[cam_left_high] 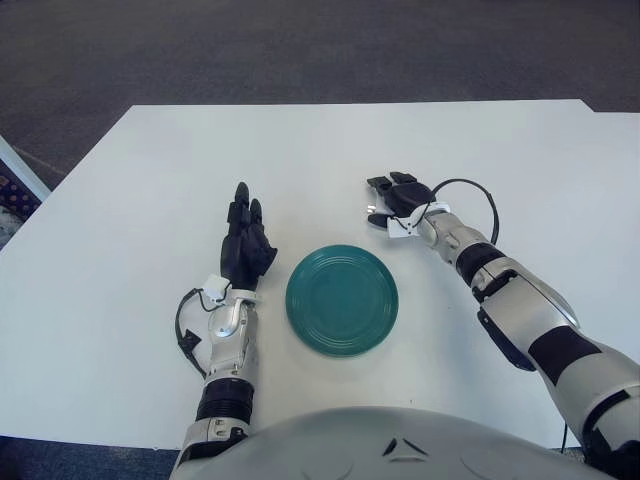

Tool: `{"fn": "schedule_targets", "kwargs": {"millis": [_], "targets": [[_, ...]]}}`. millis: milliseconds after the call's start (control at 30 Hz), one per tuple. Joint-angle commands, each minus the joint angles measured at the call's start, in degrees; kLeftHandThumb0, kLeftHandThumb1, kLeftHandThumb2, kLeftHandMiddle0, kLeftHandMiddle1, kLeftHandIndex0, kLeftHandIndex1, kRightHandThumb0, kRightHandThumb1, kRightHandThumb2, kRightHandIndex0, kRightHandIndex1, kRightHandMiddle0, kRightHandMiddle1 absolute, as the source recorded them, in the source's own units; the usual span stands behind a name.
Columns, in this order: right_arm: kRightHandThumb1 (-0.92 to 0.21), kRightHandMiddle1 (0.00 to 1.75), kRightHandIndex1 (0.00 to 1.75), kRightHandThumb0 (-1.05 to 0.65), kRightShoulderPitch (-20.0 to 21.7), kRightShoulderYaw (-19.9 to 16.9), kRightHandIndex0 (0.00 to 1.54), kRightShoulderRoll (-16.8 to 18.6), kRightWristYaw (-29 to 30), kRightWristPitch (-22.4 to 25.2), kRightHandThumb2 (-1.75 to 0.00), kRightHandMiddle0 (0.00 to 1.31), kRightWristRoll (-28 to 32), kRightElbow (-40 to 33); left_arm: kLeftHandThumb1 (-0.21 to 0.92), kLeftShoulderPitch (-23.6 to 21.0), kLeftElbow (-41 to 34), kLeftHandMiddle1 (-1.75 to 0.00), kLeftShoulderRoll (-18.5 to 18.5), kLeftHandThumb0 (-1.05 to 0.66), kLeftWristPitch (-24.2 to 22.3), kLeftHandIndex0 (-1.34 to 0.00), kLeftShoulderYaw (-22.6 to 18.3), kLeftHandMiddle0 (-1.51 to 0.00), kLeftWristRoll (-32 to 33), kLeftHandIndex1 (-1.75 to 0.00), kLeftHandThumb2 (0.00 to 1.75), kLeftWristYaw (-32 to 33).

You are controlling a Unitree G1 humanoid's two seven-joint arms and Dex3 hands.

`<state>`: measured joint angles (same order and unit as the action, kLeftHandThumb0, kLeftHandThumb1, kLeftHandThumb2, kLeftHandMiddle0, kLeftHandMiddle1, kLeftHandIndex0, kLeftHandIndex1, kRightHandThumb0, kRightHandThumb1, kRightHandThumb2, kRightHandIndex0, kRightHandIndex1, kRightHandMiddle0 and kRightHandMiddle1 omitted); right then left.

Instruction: Put the charger into the plate.

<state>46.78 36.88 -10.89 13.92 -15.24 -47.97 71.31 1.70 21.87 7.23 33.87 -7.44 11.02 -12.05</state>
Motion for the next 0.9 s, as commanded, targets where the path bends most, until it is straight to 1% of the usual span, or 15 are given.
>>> {"fn": "schedule_targets", "kwargs": {"millis": [0, 133, 167, 233, 267, 300, 333, 367, 400, 433, 467, 500, 633, 767, 867], "targets": [[-0.92, 0.39, 0.02, -0.98, -4.64, 2.78, 0.15, -1.13, -1.17, 0.56, -0.72, 0.0, -1.96, 3.24, 0.92, 5.55, 3.81, 0.0, 2.5, -1.05, -1.48, -0.02, 1.08, 0.0, 2.22, -0.04, 0.89, -1.36], [-0.92, 0.52, 0.03, -0.93, -4.8, 3.69, 0.29, -1.99, 1.04, -0.53, -0.66, 0.0, -2.05, 3.25, 0.92, 5.64, 2.97, 0.0, 2.54, -1.05, -2.55, -0.01, 1.2, 0.0, 3.26, -0.04, 0.9, -2.16], [-0.92, 0.66, 0.07, -0.9, -4.85, 3.86, 0.4, -2.16, 1.67, -0.75, -0.63, 0.01, -2.04, 3.34, 0.92, 5.7, 2.81, 0.0, 2.56, -1.05, -2.7, -0.01, 1.22, 0.0, 3.47, -0.04, 0.9, -2.27], [-0.92, 0.84, 0.17, -0.88, -5.02, 4.19, 0.5, -2.63, 3.2, -1.22, -0.6, 0.02, -2.06, 3.78, 0.92, 5.73, 2.6, 0.0, 2.67, -1.05, -2.9, 0.0, 1.29, 0.0, 3.88, -0.04, 0.9, -2.37], [-0.92, 0.96, 0.34, -0.86, -5.01, 4.38, 0.51, -2.89, 4.1, -1.63, -0.57, 0.03, -2.11, 3.76, 0.92, 5.79, 2.5, 0.0, 2.78, -1.05, -2.78, 0.0, 1.29, 0.0, 4.07, -0.04, 0.9, -2.38], [-0.92, 1.23, 0.82, -0.81, -4.95, 4.83, 0.53, -3.24, 5.19, -1.98, -0.5, 0.07, -2.47, 3.77, 0.92, 5.85, 2.35, 0.0, 2.84, -1.05, -2.81, 0.0, 1.33, 0.0, 4.23, -0.04, 0.89, -2.4], [-0.92, 1.42, 1.15, -0.77, -4.89, 5.2, 0.54, -3.46, 5.93, -2.2, -0.47, 0.16, -2.7, 3.78, 0.92, 5.9, 2.23, 0.0, 2.86, -1.05, -2.85, 0.0, 1.37, 0.0, 4.34, -0.04, 0.89, -2.42], [-0.92, 1.48, 1.27, -0.76, -4.78, 5.95, 0.54, -3.68, 6.9, -2.11, -0.46, 0.19, -3.34, 3.86, 0.92, 5.94, 2.14, 0.0, 2.87, -1.05, -2.84, 0.0, 1.41, 0.0, 4.4, -0.04, 0.89, -2.4], [-0.92, 1.58, 1.44, -0.73, -4.7, 6.48, 0.57, -3.79, 7.52, -1.99, -0.47, 0.28, -3.78, 3.97, 0.92, 5.96, 2.08, 0.0, 2.84, -1.05, -2.85, 0.0, 1.46, 0.0, 4.44, -0.04, 0.89, -2.37], [-0.92, 1.61, 1.5, -0.71, -4.62, 7.12, 0.58, -3.88, 8.24, -1.71, -0.47, 0.31, -4.37, 4.08, 0.92, 6.01, 1.97, 0.0, 2.83, -1.05, -2.85, 0.0, 1.51, 0.0, 4.5, -0.04, 0.89, -2.32], [-0.92, 1.66, 1.59, -0.69, -4.55, 7.56, 0.62, -3.93, 8.77, -1.53, -0.48, 0.39, -4.75, 4.18, 0.92, 6.06, 1.89, 0.0, 2.8, -1.05, -2.86, 0.0, 1.56, 0.0, 4.55, -0.04, 0.89, -2.28], [-0.92, 1.69, 1.65, -0.67, -4.51, 7.8, 0.64, -3.94, 9.1, -1.45, -0.49, 0.44, -4.94, 4.28, 0.92, 6.09, 1.84, 0.0, 2.78, -1.05, -2.88, 0.0, 1.61, 0.0, 4.6, -0.04, 0.89, -2.26], [-0.92, 1.73, 1.73, -0.63, -4.53, 9.23, 0.73, -4.12, 12.44, -0.76, -0.57, 0.61, -6.14, 4.74, 0.92, 5.83, 1.89, 0.0, 2.24, -1.05, -3.01, 0.0, 1.88, 0.0, 4.41, -0.03, 0.9, -2.36], [-0.92, 1.74, 1.74, -0.62, -5.05, 9.61, 0.8, -4.03, 15.95, -0.55, -0.64, 0.7, -6.27, 4.99, 0.92, 6.1, 1.16, 0.0, 1.99, -1.05, -3.22, 0.0, 2.14, 0.0, 3.88, -0.01, 0.9, -1.95], [-0.92, 1.75, 1.74, -0.62, -5.03, 9.89, 0.83, -3.99, 16.83, -0.57, -0.68, 0.74, -6.24, 5.23, 0.92, 5.97, 1.18, 0.0, 1.96, -1.05, -3.33, 0.0, 2.15, 0.0, 3.75, -0.01, 0.9, -1.72]]}}
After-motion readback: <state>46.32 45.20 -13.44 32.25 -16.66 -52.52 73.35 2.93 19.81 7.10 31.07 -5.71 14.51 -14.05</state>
